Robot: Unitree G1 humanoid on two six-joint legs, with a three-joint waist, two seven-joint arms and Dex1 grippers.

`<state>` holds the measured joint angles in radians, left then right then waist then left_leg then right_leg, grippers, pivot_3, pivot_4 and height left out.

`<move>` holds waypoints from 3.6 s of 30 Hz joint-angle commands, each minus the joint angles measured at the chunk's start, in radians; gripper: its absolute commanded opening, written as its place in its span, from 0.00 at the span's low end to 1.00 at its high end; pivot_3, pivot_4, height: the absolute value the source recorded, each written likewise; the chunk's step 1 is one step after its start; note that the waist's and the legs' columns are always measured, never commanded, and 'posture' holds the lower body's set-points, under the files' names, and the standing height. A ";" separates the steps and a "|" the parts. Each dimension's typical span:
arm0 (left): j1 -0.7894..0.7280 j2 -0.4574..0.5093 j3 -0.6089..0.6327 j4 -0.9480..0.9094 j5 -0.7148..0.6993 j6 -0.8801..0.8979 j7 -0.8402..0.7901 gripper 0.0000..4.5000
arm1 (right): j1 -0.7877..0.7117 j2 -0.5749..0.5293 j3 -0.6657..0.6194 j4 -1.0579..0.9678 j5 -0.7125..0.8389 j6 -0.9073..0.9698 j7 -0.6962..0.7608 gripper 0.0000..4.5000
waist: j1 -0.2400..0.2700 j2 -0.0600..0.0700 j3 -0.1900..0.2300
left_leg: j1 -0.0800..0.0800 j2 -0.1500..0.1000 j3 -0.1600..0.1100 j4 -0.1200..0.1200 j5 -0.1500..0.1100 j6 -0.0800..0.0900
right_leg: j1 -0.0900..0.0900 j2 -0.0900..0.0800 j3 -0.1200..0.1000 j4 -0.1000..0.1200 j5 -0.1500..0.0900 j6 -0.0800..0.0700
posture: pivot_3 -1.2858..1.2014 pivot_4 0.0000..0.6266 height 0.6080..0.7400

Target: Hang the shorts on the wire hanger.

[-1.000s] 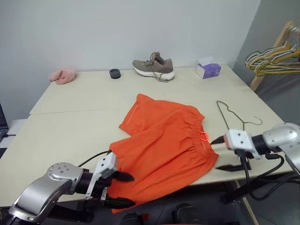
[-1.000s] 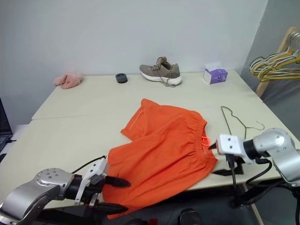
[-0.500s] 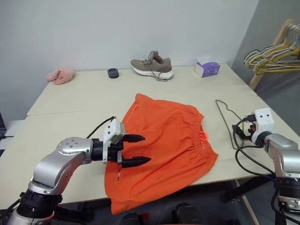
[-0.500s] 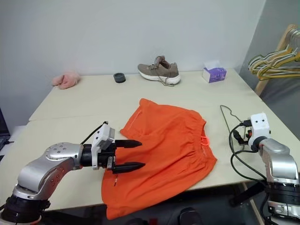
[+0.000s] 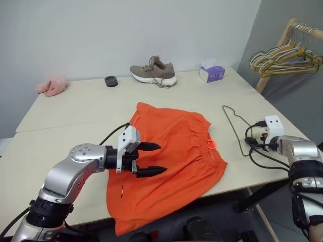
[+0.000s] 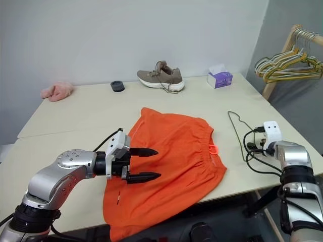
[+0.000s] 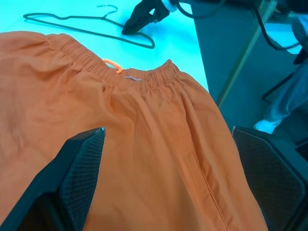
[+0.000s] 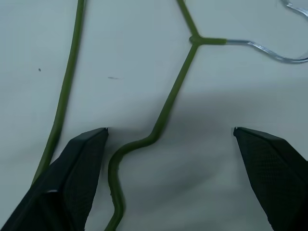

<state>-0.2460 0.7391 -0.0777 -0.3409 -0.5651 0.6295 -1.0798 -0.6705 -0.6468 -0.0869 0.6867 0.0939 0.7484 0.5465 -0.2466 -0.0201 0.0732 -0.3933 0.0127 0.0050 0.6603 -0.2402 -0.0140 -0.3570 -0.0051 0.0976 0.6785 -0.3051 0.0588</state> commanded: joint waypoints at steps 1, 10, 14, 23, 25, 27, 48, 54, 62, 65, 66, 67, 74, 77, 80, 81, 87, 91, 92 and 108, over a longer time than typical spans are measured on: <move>-0.017 0.003 0.006 -0.016 0.009 -0.020 0.003 1.00 | -0.039 -0.012 0.057 0.128 -0.031 0.019 0.071 0.71 | -0.002 -0.001 0.000 | 0.000 0.000 0.000 0.000 0.000 0.000 | 0.001 0.000 0.000 0.000 0.000 0.000 | 0.44 0.06 1.00; -0.008 -0.003 0.005 -0.004 0.035 -0.040 0.011 1.00 | -0.075 0.038 0.039 0.305 -0.068 -0.091 -0.070 0.04 | -0.002 -0.018 -0.012 | 0.004 0.001 -0.004 0.000 0.000 0.000 | 0.007 0.000 -0.001 -0.003 0.000 0.000 | 0.44 0.06 1.00; -0.008 -0.007 0.011 0.015 0.050 -0.048 0.027 1.00 | -0.096 0.046 0.016 0.315 -0.062 -0.181 -0.142 0.01 | -0.002 -0.023 -0.015 | 0.006 0.000 -0.004 0.000 0.000 0.000 | 0.009 -0.001 -0.001 -0.005 0.000 -0.001 | 0.44 0.06 1.00; -0.068 -0.065 0.035 0.154 0.141 -0.118 0.145 1.00 | -0.131 0.000 -0.011 0.194 -0.054 -0.326 -0.157 0.01 | 0.000 -0.007 -0.004 | 0.002 -0.001 -0.003 0.000 -0.001 0.001 | 0.006 -0.002 0.000 -0.006 0.001 0.001 | 0.44 0.06 1.00; -0.086 -0.076 0.044 0.183 0.153 -0.131 0.168 1.00 | -0.103 -0.022 0.004 0.112 -0.067 -0.366 -0.137 0.01 | 0.001 0.001 0.000 | 0.000 -0.001 -0.002 0.000 -0.001 0.001 | 0.003 -0.002 0.000 -0.005 0.001 0.001 | 0.44 0.06 1.00; -0.097 -0.083 0.051 0.201 0.161 -0.143 0.182 1.00 | -0.075 -0.034 0.012 0.043 -0.075 -0.388 -0.127 0.01 | 0.002 0.002 0.001 | -0.002 -0.001 -0.002 0.000 -0.001 0.001 | 0.002 -0.002 0.000 -0.005 0.000 0.002 | 0.44 0.06 1.00; -0.380 -0.061 0.101 0.557 0.154 -0.088 0.095 1.00 | 0.181 -0.071 0.125 -0.662 -0.151 -0.806 0.057 0.01 | -0.003 0.003 0.002 | -0.005 -0.001 -0.002 0.000 -0.001 0.000 | -0.004 -0.002 -0.002 0.000 0.000 0.003 | 0.43 0.05 1.00; -0.411 -0.034 0.045 0.616 0.203 -0.111 -0.010 1.00 | 0.181 -0.062 0.190 -0.734 -0.155 -0.944 0.140 0.01 | -0.003 0.002 0.002 | -0.006 -0.002 -0.002 0.000 -0.001 0.000 | -0.005 -0.002 -0.002 0.000 0.000 0.003 | 0.43 0.04 1.00; -0.402 -0.026 -0.040 0.640 0.260 -0.141 -0.121 1.00 | 0.151 -0.036 0.241 -0.768 -0.145 -1.040 0.207 0.01 | -0.003 0.002 0.002 | -0.006 -0.001 -0.003 0.000 -0.001 0.000 | -0.006 -0.002 -0.002 0.001 0.000 0.002 | 0.43 0.04 1.00; -0.387 -0.018 -0.067 0.620 0.262 -0.133 -0.180 1.00 | 0.141 -0.022 0.252 -0.776 -0.143 -1.045 0.223 0.01 | -0.003 0.002 0.002 | -0.006 -0.001 -0.003 0.000 -0.001 0.000 | -0.006 -0.002 -0.002 0.001 0.000 0.002 | 0.43 0.04 1.00; -0.372 -0.012 -0.083 0.599 0.259 -0.131 -0.212 1.00 | 0.134 -0.015 0.258 -0.778 -0.141 -1.044 0.229 0.01 | -0.004 0.002 0.002 | -0.006 -0.001 -0.003 0.000 -0.001 0.000 | -0.006 -0.002 -0.002 0.001 0.000 0.002 | 0.43 0.04 1.00; -0.359 -0.009 -0.094 0.579 0.253 -0.130 -0.238 1.00 | 0.128 -0.009 0.261 -0.781 -0.136 -1.042 0.236 0.01 | -0.005 0.003 0.002 | -0.006 -0.001 -0.003 0.000 -0.001 0.000 | -0.006 -0.002 -0.002 0.001 0.000 0.002 | 0.43 0.05 1.00; -0.345 -0.015 -0.098 0.576 0.260 -0.127 -0.255 0.82 | 0.125 0.007 0.253 -0.794 -0.123 -1.029 0.257 0.00 | -0.001 0.002 0.003 | -0.007 -0.001 -0.003 0.000 -0.001 0.000 | -0.006 -0.002 -0.002 0.002 0.002 -0.001 | 0.43 0.05 1.00; -0.331 -0.012 -0.099 0.566 0.258 -0.128 -0.260 0.61 | 0.130 0.010 0.250 -0.803 -0.115 -1.023 0.265 0.00 | -0.001 0.002 0.003 | -0.006 -0.001 -0.003 0.000 -0.001 0.000 | -0.006 -0.002 -0.002 0.002 0.002 -0.002 | 0.43 0.06 1.00; -0.326 -0.012 -0.097 0.560 0.258 -0.129 -0.259 0.40 | 0.139 0.012 0.252 -0.815 -0.106 -1.017 0.273 0.00 | -0.002 0.002 0.003 | -0.007 -0.001 -0.003 0.000 -0.001 0.000 | -0.007 -0.002 -0.002 0.002 0.002 -0.002 | 0.43 0.06 1.00; -0.324 -0.012 -0.097 0.557 0.259 -0.130 -0.259 0.34 | 0.142 0.013 0.253 -0.819 -0.105 -1.016 0.275 0.00 | -0.002 0.002 0.003 | -0.007 -0.001 -0.003 0.000 -0.001 0.000 | -0.007 -0.002 -0.002 0.002 0.002 -0.002 | 0.43 0.06 1.00; -0.308 -0.009 -0.094 0.536 0.257 -0.125 -0.262 0.00 | 0.159 0.011 0.264 -0.833 -0.123 -1.013 0.285 0.00 | -0.002 0.002 0.003 | -0.006 -0.001 -0.003 0.000 -0.001 0.000 | -0.006 -0.002 -0.002 0.002 0.002 -0.002 | 0.43 0.06 1.00; -0.294 -0.003 -0.090 0.519 0.257 -0.121 -0.262 0.00 | 0.183 0.003 0.256 -0.868 -0.097 -0.979 0.302 0.12 | -0.002 0.002 0.003 | -0.006 -0.001 -0.003 0.000 -0.001 0.000 | -0.006 -0.002 -0.001 0.002 0.002 -0.002 | 0.43 0.06 1.00; -0.288 -0.001 -0.090 0.512 0.262 -0.127 -0.259 0.00 | 0.192 -0.004 0.248 -0.883 -0.089 -0.961 0.306 0.17 | -0.002 0.002 0.003 | -0.006 -0.001 -0.003 0.000 -0.001 0.000 | -0.006 -0.002 -0.001 0.002 0.002 -0.002 | 0.43 0.06 1.00; -0.270 0.037 -0.158 0.463 0.406 -0.349 -0.259 0.00 | 0.257 -0.242 0.162 -1.135 0.167 -0.199 0.448 0.99 | 0.001 0.003 0.003 | -0.007 -0.001 -0.003 0.000 -0.001 0.000 | -0.007 -0.003 -0.001 0.002 0.002 -0.002 | 0.41 0.07 1.00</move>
<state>-0.5032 0.7593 -0.2328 0.1537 -0.1848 0.3310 -1.3309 -0.3999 -0.8575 0.0622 -0.3946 0.2440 0.4841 0.9540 -0.2459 -0.0172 0.0766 -0.4000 0.0114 0.0021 0.6605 -0.2415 -0.0139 -0.3636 -0.0086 0.0967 0.6799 -0.3039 0.0571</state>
